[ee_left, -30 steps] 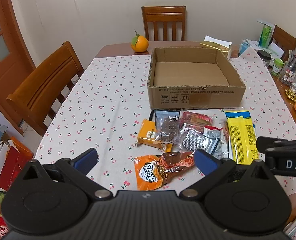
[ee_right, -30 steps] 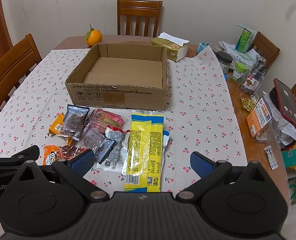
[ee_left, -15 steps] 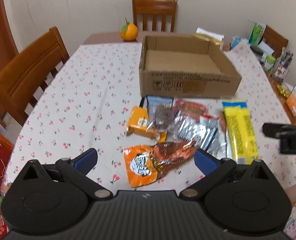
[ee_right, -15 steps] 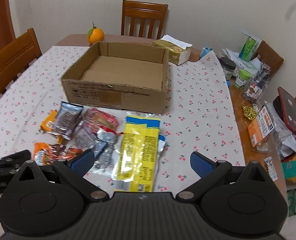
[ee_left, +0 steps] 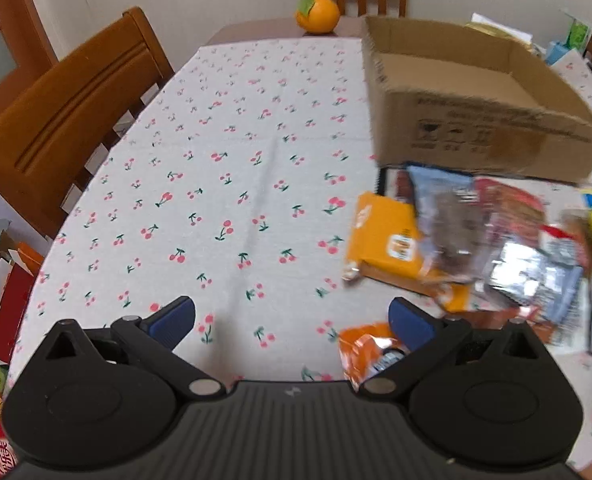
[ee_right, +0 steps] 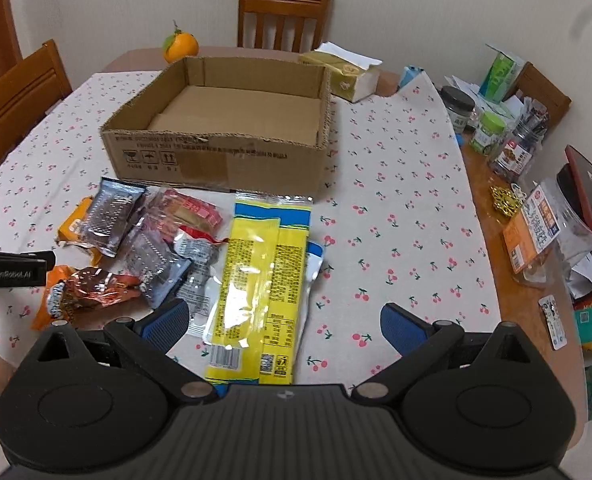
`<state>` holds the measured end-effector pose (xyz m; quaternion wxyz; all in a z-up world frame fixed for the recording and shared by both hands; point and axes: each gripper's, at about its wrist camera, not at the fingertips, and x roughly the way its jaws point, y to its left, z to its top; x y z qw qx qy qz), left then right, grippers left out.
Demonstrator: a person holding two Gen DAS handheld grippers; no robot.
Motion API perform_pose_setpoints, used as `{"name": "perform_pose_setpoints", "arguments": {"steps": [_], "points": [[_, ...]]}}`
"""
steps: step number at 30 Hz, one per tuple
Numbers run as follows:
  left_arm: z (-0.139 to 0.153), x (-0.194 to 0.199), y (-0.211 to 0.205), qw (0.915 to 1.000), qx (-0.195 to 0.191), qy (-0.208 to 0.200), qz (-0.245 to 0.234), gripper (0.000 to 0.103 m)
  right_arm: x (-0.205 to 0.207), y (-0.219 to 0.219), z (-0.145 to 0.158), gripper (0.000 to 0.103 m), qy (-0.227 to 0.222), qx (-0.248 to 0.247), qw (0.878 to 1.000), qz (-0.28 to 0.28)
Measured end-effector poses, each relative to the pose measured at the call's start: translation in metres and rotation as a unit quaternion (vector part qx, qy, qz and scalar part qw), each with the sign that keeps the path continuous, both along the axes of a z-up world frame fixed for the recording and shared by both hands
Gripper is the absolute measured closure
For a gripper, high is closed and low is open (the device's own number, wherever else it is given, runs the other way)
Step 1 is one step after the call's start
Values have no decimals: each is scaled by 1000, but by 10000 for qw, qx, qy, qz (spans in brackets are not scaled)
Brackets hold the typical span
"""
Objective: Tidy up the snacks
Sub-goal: 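Grasp the orange-and-brown snack bag with the left gripper while the right gripper approaches the yellow wafer pack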
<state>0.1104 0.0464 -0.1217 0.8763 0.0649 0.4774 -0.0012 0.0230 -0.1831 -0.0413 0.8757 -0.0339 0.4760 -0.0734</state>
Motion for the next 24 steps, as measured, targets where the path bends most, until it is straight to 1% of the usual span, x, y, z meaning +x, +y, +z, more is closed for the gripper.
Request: {"name": "perform_pose_setpoints", "arguments": {"steps": [2,4,6,8,12,13,15,16,18,20,21,22,23,24], "points": [[-8,8,1,10000,65,14,-38,1,2,-2,0,0,3,23,10000,-78],[-15,13,0,9998,129,111,-89,0,3,-2,0,0,-10,56,9999,-130],[-15,12,1,9997,75,103,-203,1,4,-2,0,0,5,63,9999,-153],[-13,4,2,9990,71,201,-389,1,5,0,0,0,-4,49,9999,-144],[-13,-20,8,9959,-236,552,-677,1,8,2,3,0,-53,34,9999,-93],[-12,-26,9,9954,-220,572,-733,1,8,2,3,0,-61,46,9999,-73],[-3,-38,9,9958,-119,413,-810,1,9,2,2,0,-66,50,9999,-59],[3,-42,10,9956,-148,325,-862,1,9,2,1,0,-52,58,10000,-44],[19,-52,9,9940,-382,137,-1017,1,9,1,-2,0,-23,57,10000,-25],[29,-61,2,9895,-673,42,-1275,1,7,0,-4,0,-14,43,10000,18],[31,-63,-4,9857,-799,75,-1483,1,7,-1,-6,0,-4,43,10000,29],[30,-67,-13,9801,-894,126,-1770,1,6,-2,-8,0,17,55,10000,31],[29,-69,-22,9753,-914,142,-2006,1,5,-3,-10,0,34,68,10000,35],[25,-72,-32,9712,-856,157,-2217,1,4,-4,-11,0,48,76,10000,38]]}}
